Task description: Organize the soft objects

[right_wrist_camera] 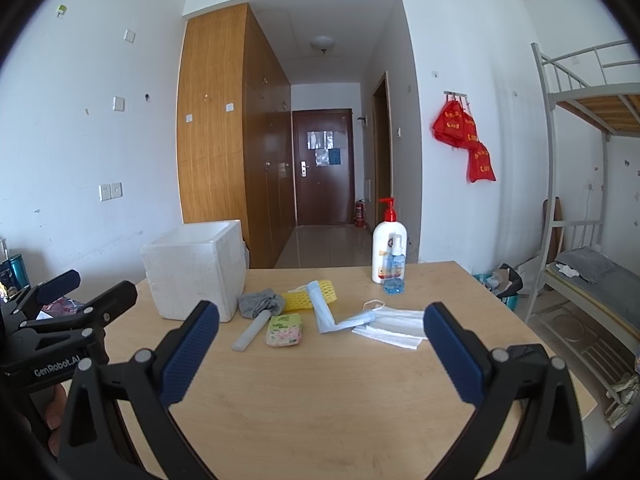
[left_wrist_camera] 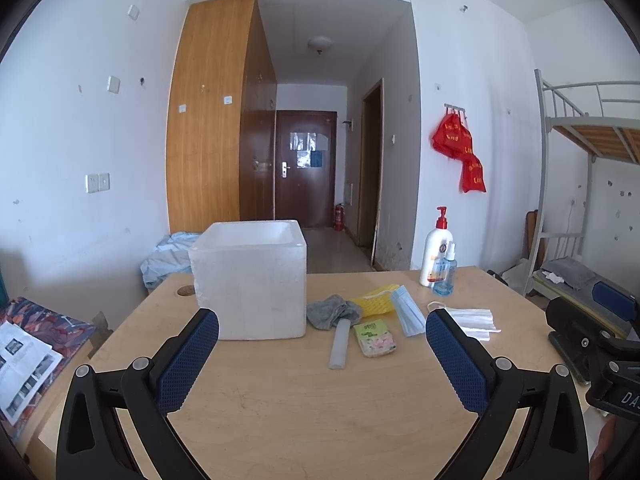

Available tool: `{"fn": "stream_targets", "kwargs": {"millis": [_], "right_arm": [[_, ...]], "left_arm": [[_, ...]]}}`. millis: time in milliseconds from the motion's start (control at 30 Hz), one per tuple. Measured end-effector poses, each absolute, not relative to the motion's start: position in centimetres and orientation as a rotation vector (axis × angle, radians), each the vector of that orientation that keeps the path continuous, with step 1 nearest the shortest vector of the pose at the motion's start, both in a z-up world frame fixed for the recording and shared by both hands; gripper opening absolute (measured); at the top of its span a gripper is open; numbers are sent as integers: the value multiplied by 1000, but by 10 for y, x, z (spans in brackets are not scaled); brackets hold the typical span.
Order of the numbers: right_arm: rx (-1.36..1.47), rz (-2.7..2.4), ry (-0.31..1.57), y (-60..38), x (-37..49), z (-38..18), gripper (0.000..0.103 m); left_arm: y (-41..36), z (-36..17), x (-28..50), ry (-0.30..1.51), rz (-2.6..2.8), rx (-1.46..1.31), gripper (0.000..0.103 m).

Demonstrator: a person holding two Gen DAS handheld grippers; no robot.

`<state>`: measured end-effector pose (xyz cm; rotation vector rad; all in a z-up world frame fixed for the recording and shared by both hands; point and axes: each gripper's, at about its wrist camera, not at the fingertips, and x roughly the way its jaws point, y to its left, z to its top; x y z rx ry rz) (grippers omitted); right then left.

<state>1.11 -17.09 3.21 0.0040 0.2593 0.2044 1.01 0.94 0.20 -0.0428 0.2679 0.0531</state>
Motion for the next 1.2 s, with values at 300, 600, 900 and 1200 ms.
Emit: {"fn": "stream_targets", "kwargs": {"millis": [300, 600, 900, 1200], "right_arm": [[5, 204, 278, -172, 23, 31, 103], [7, 188, 313, -174, 47, 29, 103], [5, 177, 358, -177, 73, 26, 103], [2, 149, 437, -186, 109, 18, 103]], "left_arm": [[8, 1, 26, 300, 37, -42, 103], [0, -4, 60, 356, -3, -32, 103], [-9, -9, 94, 404, -30, -18, 103], [-21, -23, 133, 508, -61, -18, 103]]}}
